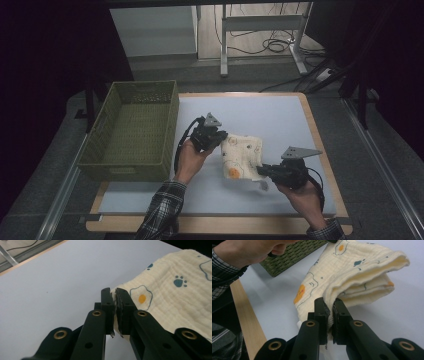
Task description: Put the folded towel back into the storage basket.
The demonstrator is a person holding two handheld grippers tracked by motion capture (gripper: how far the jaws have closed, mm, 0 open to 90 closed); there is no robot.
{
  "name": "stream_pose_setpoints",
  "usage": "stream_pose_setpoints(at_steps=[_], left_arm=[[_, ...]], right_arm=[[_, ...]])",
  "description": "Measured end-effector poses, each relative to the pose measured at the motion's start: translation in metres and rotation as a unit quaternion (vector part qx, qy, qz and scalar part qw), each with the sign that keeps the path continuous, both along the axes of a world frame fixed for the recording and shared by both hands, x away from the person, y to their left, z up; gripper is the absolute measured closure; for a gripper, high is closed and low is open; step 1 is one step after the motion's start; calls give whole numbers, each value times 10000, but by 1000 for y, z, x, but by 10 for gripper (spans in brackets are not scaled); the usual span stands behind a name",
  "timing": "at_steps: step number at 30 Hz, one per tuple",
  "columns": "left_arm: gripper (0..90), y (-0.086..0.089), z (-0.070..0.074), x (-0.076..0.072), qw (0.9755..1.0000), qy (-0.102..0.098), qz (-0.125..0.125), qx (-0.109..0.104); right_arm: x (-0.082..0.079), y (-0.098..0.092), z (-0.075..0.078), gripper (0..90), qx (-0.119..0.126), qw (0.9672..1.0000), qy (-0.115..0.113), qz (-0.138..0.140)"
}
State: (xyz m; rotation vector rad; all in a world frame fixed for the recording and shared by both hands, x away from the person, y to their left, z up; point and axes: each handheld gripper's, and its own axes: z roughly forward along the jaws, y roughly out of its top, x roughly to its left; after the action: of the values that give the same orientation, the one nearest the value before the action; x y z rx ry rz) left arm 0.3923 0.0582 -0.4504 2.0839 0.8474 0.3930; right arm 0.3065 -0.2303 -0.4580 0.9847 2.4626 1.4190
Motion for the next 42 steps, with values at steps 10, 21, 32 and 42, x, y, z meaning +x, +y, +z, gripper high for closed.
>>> stream_pose_setpoints(at_steps=[10, 21, 32, 42], left_arm=[[854, 19, 13, 1, 9998, -74, 147, 131], [852, 40, 25, 3, 9988, -150, 367, 280], [851, 69, 47, -4, 9964, -257, 640, 490], [849, 101, 56, -7, 9929, -230, 981, 625]], right_arm=[[12, 17, 9, 837, 9, 9999, -70, 109], [25, 38, 19, 837, 24, 9996, -94, 257], [36, 63, 36, 837, 51, 9990, -143, 432], [51, 89, 49, 837, 193, 9978, -38, 636]])
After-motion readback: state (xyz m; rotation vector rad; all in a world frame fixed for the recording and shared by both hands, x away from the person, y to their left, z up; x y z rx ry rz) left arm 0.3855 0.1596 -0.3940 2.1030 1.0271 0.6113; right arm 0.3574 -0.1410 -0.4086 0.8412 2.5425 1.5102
